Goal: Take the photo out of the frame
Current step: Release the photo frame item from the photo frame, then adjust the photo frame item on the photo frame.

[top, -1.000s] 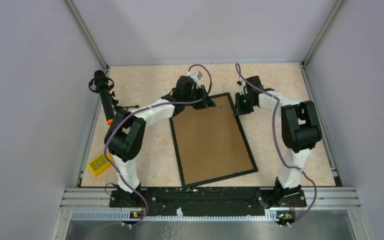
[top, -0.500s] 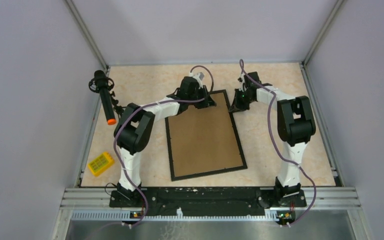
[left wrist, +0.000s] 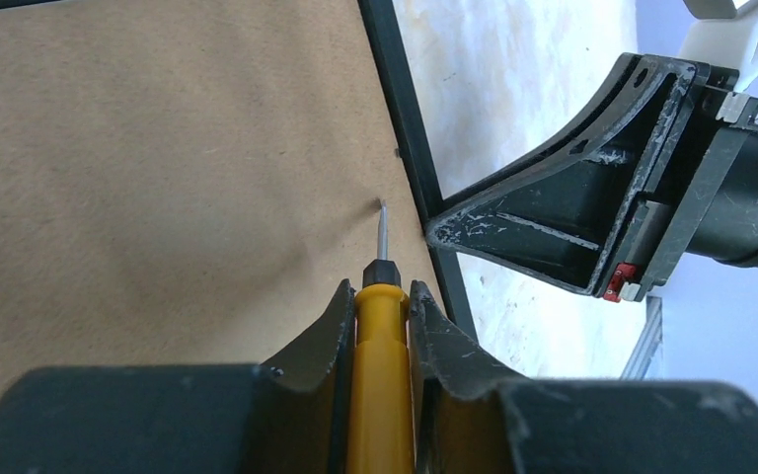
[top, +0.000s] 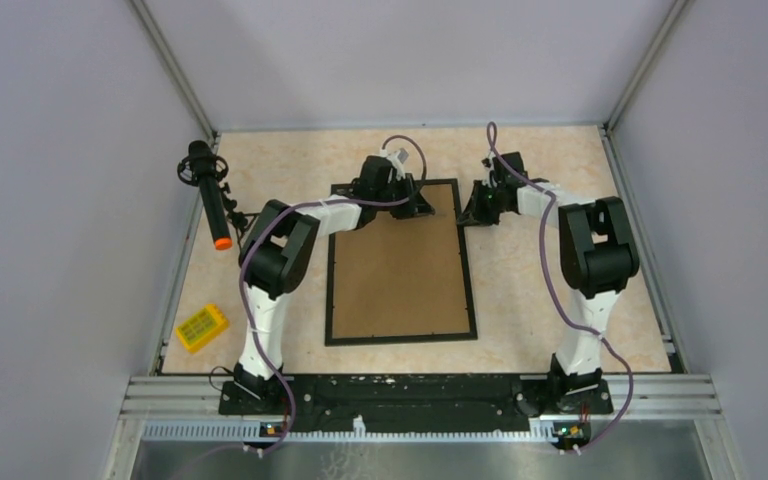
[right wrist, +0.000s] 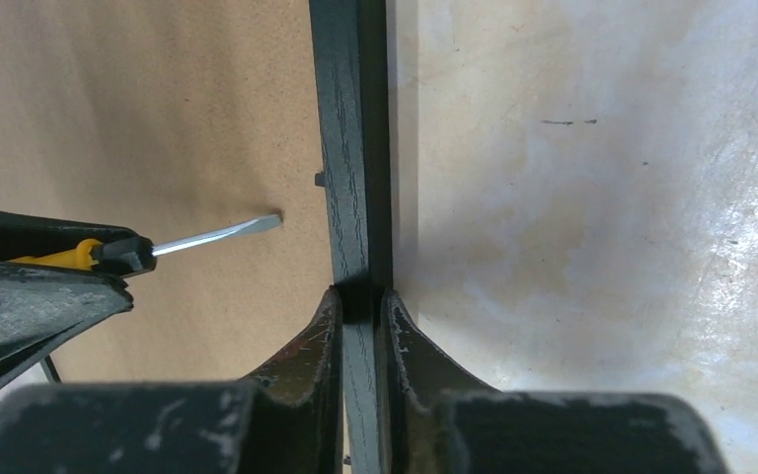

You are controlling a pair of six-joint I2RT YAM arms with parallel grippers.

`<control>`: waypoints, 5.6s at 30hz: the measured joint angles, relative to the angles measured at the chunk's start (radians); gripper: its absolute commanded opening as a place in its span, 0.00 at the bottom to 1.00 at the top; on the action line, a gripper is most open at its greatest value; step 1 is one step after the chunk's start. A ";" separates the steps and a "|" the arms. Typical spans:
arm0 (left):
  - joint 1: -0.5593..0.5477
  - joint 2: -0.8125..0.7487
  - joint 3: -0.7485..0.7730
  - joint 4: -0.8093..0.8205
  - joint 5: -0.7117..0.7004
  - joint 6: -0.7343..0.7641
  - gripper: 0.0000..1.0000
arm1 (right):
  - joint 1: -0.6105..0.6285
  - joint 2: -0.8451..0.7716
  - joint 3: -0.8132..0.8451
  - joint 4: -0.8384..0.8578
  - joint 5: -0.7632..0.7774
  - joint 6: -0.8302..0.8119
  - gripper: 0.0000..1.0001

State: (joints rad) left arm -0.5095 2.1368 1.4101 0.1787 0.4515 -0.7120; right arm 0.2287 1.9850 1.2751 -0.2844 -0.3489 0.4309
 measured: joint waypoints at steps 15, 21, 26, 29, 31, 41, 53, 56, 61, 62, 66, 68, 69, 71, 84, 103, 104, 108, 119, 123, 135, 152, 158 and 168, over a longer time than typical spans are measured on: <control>0.037 0.083 0.033 0.089 0.119 -0.087 0.00 | -0.011 -0.013 -0.038 0.036 -0.068 -0.095 0.18; 0.039 0.105 0.055 0.098 0.131 -0.103 0.00 | -0.016 -0.012 -0.045 0.046 -0.082 -0.097 0.13; 0.039 0.120 0.072 0.101 0.136 -0.110 0.00 | -0.017 -0.011 -0.045 0.047 -0.085 -0.097 0.10; 0.039 0.136 0.092 0.105 0.138 -0.116 0.00 | -0.018 -0.009 -0.045 0.048 -0.090 -0.097 0.07; 0.039 0.144 0.100 0.106 0.140 -0.119 0.00 | -0.021 -0.007 -0.045 0.049 -0.094 -0.097 0.06; 0.032 0.167 0.128 0.105 0.152 -0.133 0.00 | -0.026 -0.001 -0.043 0.051 -0.111 -0.093 0.00; 0.044 0.137 0.112 0.057 0.123 -0.205 0.00 | -0.030 0.007 -0.043 0.057 -0.133 -0.070 0.00; 0.057 0.119 0.106 0.014 0.119 -0.229 0.00 | -0.030 0.007 -0.044 0.058 -0.133 -0.063 0.00; 0.069 0.108 0.101 -0.022 0.116 -0.261 0.00 | -0.030 0.007 -0.045 0.060 -0.132 -0.058 0.00; 0.070 0.108 0.101 -0.023 0.118 -0.269 0.00 | -0.030 0.007 -0.045 0.060 -0.132 -0.056 0.00; 0.070 0.108 0.101 -0.031 0.126 -0.292 0.00 | -0.030 0.007 -0.045 0.061 -0.132 -0.053 0.00; 0.070 0.114 0.105 -0.035 0.136 -0.309 0.00 | -0.030 0.006 -0.051 0.065 -0.132 -0.053 0.00; 0.069 0.117 0.109 -0.037 0.140 -0.314 0.00 | -0.030 0.006 -0.050 0.066 -0.132 -0.052 0.00; 0.069 0.124 0.116 -0.039 0.149 -0.325 0.00 | -0.030 0.006 -0.050 0.068 -0.133 -0.053 0.00; 0.060 0.177 0.187 -0.061 0.181 -0.364 0.00 | -0.030 0.006 -0.051 0.069 -0.135 -0.053 0.00; 0.033 0.180 0.245 -0.143 0.141 -0.339 0.00 | -0.028 0.006 -0.050 0.068 -0.132 -0.054 0.00; 0.028 0.180 0.254 -0.155 0.131 -0.331 0.00 | -0.028 0.006 -0.050 0.068 -0.131 -0.054 0.00; 0.004 0.180 0.310 -0.231 0.079 -0.278 0.00 | -0.024 0.005 -0.048 0.064 -0.121 -0.056 0.00; -0.134 0.179 0.512 -0.505 -0.243 0.000 0.00 | -0.013 0.007 -0.029 0.029 -0.089 -0.063 0.00; -0.155 0.174 0.520 -0.521 -0.294 0.055 0.00 | -0.011 0.006 -0.020 0.019 -0.084 -0.068 0.13; -0.136 0.036 0.423 -0.497 -0.288 0.106 0.00 | -0.002 -0.027 0.016 -0.105 -0.032 -0.127 0.45; -0.057 -0.084 0.258 -0.415 -0.256 0.109 0.00 | -0.002 0.094 0.233 -0.251 0.095 -0.040 0.46; -0.053 -0.084 0.255 -0.407 -0.238 0.105 0.00 | 0.007 0.139 0.305 -0.266 0.121 -0.015 0.40; -0.042 -0.084 0.243 -0.402 -0.231 0.093 0.00 | 0.040 0.164 0.351 -0.289 0.224 0.014 0.36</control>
State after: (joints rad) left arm -0.5510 2.0525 1.6531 -0.2234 0.2203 -0.6193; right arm 0.2687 2.1487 1.6264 -0.5732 -0.1249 0.4450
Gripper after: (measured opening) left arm 0.235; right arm 0.364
